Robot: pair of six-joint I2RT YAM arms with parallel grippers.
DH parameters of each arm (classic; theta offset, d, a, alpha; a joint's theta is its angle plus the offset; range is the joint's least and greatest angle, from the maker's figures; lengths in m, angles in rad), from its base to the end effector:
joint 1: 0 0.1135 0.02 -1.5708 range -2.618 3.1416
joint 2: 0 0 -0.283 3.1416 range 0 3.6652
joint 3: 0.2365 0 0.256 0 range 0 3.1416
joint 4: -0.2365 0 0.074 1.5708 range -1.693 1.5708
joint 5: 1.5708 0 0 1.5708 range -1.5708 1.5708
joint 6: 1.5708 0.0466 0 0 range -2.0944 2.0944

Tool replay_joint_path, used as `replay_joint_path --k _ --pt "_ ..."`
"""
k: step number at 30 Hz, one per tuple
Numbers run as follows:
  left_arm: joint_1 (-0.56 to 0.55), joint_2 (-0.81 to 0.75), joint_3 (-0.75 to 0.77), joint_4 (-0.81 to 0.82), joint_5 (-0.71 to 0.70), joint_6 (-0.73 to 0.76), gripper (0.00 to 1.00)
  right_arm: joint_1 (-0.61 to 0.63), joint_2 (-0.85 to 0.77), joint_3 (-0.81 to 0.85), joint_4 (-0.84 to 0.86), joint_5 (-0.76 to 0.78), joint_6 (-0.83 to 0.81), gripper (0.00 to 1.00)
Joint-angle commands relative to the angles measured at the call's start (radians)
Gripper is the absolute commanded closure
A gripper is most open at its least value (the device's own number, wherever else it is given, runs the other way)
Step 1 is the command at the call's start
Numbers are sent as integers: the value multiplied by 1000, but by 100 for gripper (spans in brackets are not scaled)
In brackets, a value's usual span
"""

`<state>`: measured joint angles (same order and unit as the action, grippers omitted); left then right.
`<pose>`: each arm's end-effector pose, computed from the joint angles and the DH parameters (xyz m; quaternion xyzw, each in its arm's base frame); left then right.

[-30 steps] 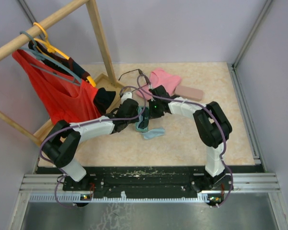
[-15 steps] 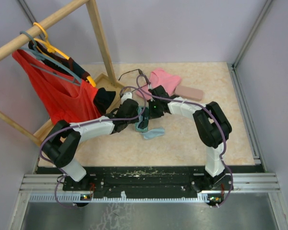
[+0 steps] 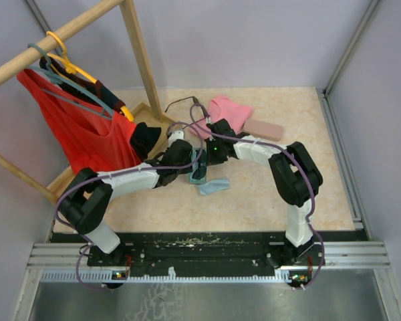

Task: Organize the sunglasses
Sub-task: Adjust the sunglasses in the sunglasses case.

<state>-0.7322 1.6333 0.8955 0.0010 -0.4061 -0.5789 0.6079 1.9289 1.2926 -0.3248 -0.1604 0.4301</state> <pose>0.2716 -0.2194 0.1944 -0.0129 0.8991 -0.0957 0.4269 0.3436 0.2481 0.1805 -0.1084 0.9449 0.2148 0.2219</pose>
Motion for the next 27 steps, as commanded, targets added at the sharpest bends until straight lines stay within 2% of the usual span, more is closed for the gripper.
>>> replay_joint_path --k 1,16,27 --pt "7 -43 -16 16 6 9 56 12 -49 34 67 -17 14 96" --pt "7 -62 -23 14 13 12 56 12 -77 18 95 -38 18 95" --pt "21 -93 -30 3 22 16 49 12 -127 -20 122 23 23 82"
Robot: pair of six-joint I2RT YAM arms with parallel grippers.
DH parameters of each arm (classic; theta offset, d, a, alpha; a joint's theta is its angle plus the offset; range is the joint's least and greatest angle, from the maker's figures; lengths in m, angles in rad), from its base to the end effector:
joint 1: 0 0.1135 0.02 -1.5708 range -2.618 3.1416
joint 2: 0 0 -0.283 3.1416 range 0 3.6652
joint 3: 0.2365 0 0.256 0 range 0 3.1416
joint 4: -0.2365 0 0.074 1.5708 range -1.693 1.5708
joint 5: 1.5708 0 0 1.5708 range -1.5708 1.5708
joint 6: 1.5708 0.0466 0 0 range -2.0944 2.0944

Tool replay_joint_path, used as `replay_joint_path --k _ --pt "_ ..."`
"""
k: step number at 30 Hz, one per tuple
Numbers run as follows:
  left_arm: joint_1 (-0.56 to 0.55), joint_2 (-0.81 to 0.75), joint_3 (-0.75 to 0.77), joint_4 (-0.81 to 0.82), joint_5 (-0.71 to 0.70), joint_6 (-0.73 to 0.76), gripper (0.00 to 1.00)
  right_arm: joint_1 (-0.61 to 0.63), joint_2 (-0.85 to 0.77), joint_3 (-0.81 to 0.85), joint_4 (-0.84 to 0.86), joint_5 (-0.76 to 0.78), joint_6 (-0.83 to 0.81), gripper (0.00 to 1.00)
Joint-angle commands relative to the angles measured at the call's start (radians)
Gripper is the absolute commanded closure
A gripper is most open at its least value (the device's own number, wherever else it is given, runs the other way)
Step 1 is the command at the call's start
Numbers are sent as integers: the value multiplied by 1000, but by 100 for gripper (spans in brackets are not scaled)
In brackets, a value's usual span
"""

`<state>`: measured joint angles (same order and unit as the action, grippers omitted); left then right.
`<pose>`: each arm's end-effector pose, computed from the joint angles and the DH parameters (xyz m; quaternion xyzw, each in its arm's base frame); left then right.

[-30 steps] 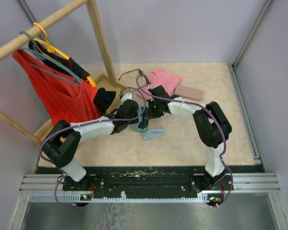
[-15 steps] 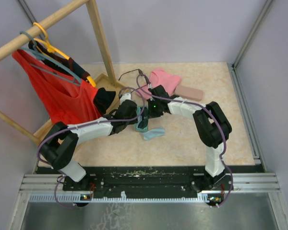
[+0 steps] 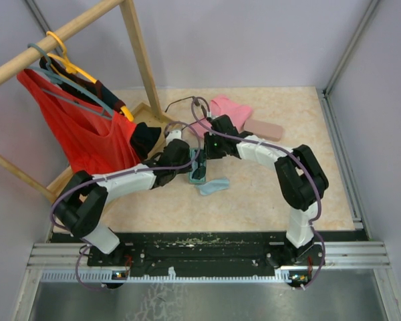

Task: Organize the sunglasses
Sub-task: Adjust the sunglasses in the sunglasses case.

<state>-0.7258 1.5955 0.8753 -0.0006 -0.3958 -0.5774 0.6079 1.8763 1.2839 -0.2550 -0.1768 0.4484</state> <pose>0.2674 -0.2132 0.2001 -0.0146 0.8968 -0.1028 0.4301 0.3437 0.2491 0.2043 -0.1054 0.9262 0.2489 0.2628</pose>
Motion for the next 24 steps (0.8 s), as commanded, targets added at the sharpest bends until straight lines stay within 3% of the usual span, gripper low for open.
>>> replay_joint_path --k 1,5,10,19,24 --pt "19 -61 -9 4 14 19 47 12 -77 -15 47 57 6 80" --pt "41 -81 -4 10 42 39 41 12 -103 -54 59 114 19 71" --pt "71 -45 15 26 105 85 41 1 -148 -145 167 100 66 62" --pt "77 -9 26 49 179 112 52 -17 -121 -162 203 4 89 62" --pt "77 -22 23 44 184 109 54 -17 -94 -143 188 3 99 66"
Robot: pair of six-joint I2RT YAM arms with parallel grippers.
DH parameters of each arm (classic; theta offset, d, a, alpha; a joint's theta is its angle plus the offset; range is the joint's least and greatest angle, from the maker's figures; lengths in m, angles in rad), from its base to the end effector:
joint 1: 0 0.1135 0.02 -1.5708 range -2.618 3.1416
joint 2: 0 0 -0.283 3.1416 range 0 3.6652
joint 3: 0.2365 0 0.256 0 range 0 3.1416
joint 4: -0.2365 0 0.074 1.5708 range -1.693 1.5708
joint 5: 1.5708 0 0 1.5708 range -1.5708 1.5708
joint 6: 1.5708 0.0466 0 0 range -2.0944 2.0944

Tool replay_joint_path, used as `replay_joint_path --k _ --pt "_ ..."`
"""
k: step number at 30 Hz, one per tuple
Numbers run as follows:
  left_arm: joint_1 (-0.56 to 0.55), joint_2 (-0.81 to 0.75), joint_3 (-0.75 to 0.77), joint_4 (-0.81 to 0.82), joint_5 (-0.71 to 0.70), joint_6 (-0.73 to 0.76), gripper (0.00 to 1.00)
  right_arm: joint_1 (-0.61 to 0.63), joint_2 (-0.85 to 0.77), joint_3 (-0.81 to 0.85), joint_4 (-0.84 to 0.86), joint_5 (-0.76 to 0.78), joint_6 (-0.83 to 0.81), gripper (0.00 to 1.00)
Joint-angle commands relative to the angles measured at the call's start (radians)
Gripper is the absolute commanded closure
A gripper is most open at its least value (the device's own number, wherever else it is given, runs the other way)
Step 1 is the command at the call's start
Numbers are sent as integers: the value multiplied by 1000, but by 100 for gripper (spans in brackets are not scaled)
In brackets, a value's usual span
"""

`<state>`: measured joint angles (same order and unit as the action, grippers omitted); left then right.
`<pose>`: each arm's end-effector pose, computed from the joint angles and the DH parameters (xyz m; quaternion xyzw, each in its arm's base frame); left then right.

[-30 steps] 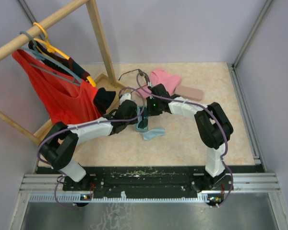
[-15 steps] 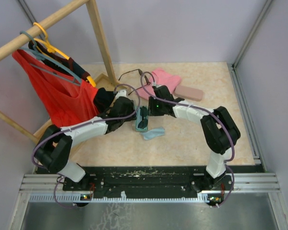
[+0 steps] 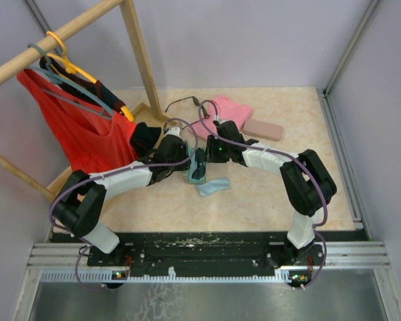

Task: Organize the sunglasses
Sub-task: Adjust the sunglasses in the sunglasses case.

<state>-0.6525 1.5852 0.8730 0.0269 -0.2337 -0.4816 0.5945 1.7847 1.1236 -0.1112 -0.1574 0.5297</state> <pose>0.2799 -0.2003 0.2037 0.0268 0.8984 -0.1397 0.4155 0.3267 0.2297 0.2008 -0.0603 0.9170 0.2678 0.2893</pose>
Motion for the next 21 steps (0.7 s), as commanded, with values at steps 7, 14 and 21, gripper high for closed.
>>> replay_joint_path --k 7,14,21 --pt "4 -13 21 15 33 4 55 -4 42 62 -17 14 15 67" --pt "4 -11 19 17 40 -1 56 -4 81 92 -30 -3 4 67" --pt "4 -11 23 16 42 3 56 -3 98 104 -31 -25 2 75"
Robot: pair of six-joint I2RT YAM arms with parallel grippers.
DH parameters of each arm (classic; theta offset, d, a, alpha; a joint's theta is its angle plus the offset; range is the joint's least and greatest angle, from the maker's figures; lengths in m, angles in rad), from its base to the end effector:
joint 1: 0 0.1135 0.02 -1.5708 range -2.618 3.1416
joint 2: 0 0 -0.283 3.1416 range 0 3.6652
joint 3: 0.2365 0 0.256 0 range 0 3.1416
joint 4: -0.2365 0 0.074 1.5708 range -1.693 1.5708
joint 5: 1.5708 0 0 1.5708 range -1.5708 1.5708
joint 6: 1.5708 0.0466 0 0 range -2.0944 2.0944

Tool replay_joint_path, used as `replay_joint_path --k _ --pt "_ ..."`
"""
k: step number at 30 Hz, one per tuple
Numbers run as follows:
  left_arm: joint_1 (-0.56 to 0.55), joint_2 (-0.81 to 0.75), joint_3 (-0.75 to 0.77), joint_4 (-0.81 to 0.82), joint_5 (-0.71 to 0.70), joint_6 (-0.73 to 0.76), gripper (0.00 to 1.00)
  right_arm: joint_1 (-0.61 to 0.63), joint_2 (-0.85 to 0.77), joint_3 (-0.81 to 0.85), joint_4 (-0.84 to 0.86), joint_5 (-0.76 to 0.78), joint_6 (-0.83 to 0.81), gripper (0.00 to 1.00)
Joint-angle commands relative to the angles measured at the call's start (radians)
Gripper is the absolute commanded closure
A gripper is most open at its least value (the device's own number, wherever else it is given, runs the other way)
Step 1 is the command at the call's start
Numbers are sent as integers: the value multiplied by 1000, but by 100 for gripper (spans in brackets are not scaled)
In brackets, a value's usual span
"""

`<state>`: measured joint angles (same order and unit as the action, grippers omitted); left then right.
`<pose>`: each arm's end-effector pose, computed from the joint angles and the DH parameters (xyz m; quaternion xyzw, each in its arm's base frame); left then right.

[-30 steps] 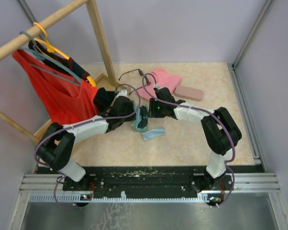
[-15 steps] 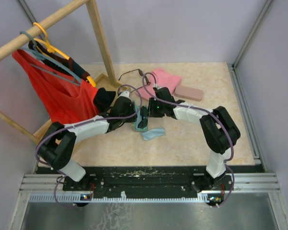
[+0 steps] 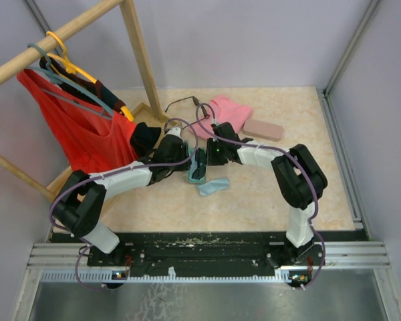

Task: Organize the sunglasses
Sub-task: Adjust the sunglasses in the sunglasses case.

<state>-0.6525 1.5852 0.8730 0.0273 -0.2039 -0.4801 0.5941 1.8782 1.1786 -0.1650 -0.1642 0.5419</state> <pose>0.2793 -0.2016 0.2036 0.0339 0.8992 -0.1512 0.4092 0.3376 0.2372 0.1776 -0.0527 0.9341 0.2503 0.2491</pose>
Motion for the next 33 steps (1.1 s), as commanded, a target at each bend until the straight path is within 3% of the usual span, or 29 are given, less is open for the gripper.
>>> replay_joint_path --k 1,33 --pt "4 -10 24 16 12 0 56 -3 5 49 23 -19 -11 76" --pt "4 3 29 17 21 -2 58 -3 -34 52 22 -45 -18 87"
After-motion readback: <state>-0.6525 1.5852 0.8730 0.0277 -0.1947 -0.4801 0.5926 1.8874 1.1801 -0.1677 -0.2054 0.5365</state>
